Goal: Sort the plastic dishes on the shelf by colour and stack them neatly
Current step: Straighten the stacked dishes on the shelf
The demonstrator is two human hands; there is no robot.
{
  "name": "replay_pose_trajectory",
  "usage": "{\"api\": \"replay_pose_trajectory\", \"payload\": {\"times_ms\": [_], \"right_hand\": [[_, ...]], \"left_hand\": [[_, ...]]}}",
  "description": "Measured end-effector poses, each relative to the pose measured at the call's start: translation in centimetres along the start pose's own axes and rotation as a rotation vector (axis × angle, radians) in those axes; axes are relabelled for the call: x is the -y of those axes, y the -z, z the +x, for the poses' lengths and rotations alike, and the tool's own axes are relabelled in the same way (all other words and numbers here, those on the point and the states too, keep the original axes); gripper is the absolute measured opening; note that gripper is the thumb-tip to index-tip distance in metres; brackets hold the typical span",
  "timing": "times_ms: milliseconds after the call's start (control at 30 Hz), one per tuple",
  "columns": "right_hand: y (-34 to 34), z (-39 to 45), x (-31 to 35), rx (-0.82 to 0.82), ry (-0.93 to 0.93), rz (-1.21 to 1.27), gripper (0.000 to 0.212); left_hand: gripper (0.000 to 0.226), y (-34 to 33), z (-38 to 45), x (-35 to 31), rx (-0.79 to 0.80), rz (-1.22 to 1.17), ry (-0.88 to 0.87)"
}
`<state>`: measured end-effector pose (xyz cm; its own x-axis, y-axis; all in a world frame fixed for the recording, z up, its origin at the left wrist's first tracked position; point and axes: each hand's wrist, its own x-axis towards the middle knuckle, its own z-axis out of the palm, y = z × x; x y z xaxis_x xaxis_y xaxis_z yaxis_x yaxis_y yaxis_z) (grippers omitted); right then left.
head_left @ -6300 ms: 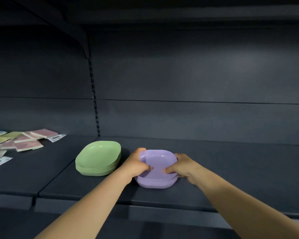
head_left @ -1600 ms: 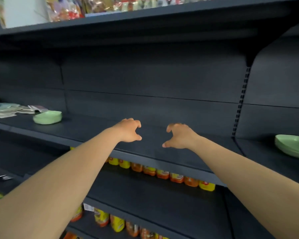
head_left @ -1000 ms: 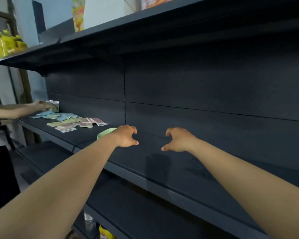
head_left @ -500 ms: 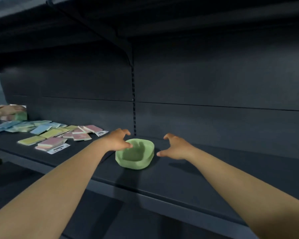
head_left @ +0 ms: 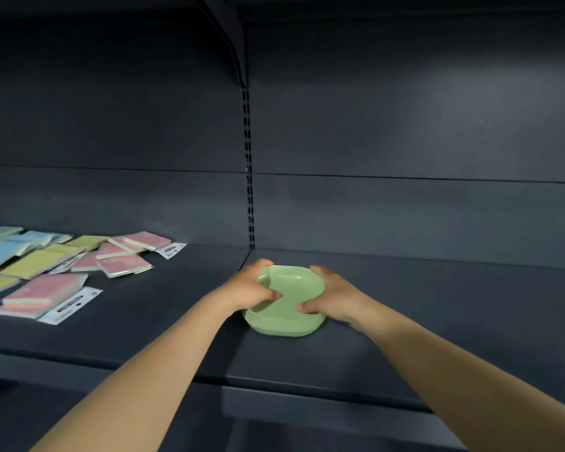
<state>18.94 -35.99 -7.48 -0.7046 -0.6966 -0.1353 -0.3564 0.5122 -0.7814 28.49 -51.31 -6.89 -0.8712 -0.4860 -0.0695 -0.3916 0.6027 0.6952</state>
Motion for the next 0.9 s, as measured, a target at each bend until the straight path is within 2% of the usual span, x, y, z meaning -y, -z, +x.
{"api": "replay_pose_trajectory", "payload": {"times_ms": [100, 167, 233, 333, 467, 533, 633, 733, 900], "right_hand": [[-0.1, 0.4, -0.2, -0.019, -0.09, 0.155, 0.09], [-0.2, 0.6, -0.3, -0.015, -0.127, 0.253, 0.079], [-0.3, 0.4, -0.4, -0.026, -0.106, 0.32, 0.064], [-0.3, -0.1, -0.9, -0.07, -0.061, 0.436, 0.058], [1.3, -1.5, -2.0, -0.136, -0.021, 0.604, 0.064], [2.7, -2.5, -2.7, -0.185, 0.013, 0.644, 0.068], [5.3, -4.5, -4.3, -0.27, 0.047, 0.686, 0.072], [8.7, -7.9, -7.4, -0.309, 0.07, 0.74, 0.068], [16.6, -15.4, -14.2, -0.354, 0.062, 0.745, 0.053]], "left_hand": [[0.063, -0.5, 0.0, 0.4, -0.038, -0.166, 0.027], [0.06, -0.8, -0.1, 0.6, -0.049, -0.32, 0.058], [0.057, -0.9, -0.1, 0.7, -0.056, -0.449, 0.084], [0.054, -1.2, -0.1, 0.1, -0.057, -0.604, 0.093], [0.058, -2.7, -0.3, -2.1, -0.062, -0.744, 0.144], [0.055, -3.8, -0.5, -3.5, -0.012, -0.864, 0.196], [0.043, -5.5, -1.2, -6.4, 0.067, -0.861, 0.235], [0.027, -8.3, -2.5, -11.0, 0.099, -0.778, 0.156], [0.033, -16.4, -5.5, -20.3, 0.106, -0.772, 0.057]]}}
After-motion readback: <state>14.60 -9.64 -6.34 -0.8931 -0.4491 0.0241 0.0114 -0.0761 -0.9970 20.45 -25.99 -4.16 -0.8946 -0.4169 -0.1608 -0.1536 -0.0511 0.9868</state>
